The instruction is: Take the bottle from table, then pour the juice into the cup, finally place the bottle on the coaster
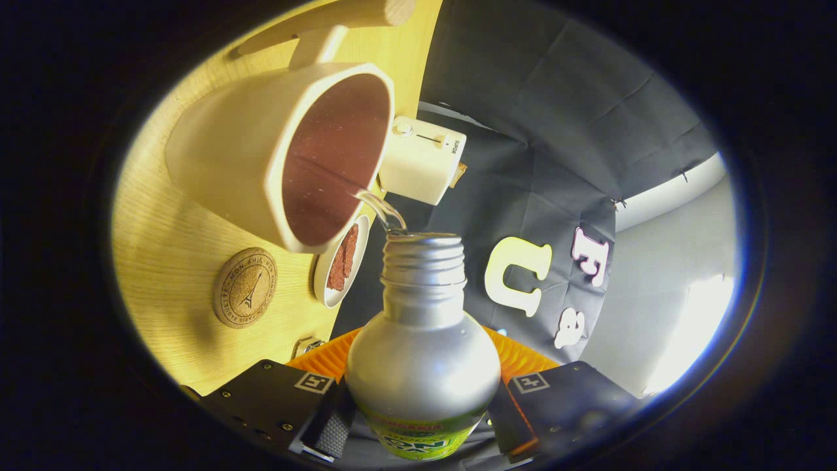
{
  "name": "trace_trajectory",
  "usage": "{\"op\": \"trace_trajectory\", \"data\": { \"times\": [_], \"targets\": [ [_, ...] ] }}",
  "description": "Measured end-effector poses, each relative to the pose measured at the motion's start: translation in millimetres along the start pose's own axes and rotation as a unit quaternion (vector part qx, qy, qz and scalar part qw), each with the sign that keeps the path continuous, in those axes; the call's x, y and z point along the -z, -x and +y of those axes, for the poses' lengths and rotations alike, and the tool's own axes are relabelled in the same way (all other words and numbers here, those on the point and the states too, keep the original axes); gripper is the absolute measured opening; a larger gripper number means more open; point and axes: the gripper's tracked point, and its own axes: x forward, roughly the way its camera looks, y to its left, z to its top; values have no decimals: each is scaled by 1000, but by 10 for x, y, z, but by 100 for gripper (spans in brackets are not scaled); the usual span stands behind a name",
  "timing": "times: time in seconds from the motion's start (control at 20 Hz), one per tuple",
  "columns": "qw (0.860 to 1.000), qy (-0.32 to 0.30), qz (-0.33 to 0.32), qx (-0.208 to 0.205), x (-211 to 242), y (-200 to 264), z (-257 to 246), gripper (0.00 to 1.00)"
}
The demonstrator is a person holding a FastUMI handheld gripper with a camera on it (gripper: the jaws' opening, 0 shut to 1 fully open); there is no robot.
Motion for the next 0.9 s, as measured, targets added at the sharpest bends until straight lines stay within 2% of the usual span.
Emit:
{"op": "trace_trajectory", "data": {
  "times": [0.9],
  "targets": [
    [999,52,3,-4,45,3,-96,83]
  ]
}}
